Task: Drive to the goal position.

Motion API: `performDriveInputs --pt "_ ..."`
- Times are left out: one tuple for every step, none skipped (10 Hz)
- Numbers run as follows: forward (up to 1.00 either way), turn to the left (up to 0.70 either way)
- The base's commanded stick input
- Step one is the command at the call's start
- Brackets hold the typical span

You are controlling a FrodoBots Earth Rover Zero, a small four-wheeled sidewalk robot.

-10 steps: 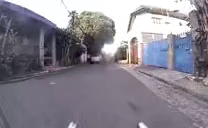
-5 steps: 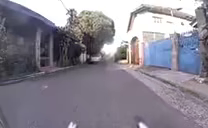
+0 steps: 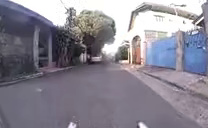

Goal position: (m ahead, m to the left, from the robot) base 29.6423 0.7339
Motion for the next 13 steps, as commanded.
performDriveInputs --pt "0.7 0.0" --pt "0.7 0.0" --pt "0.7 0.0" --pt "0.7 0.0" --pt "0.7 0.0" --pt "0.7 0.0" --pt "0.7 0.0" --pt "0.7 0.0" --pt "0.7 0.0" --pt "0.7 0.03" --pt "0.7 0.22" --pt "0.7 0.2" --pt "0.7 0.0"
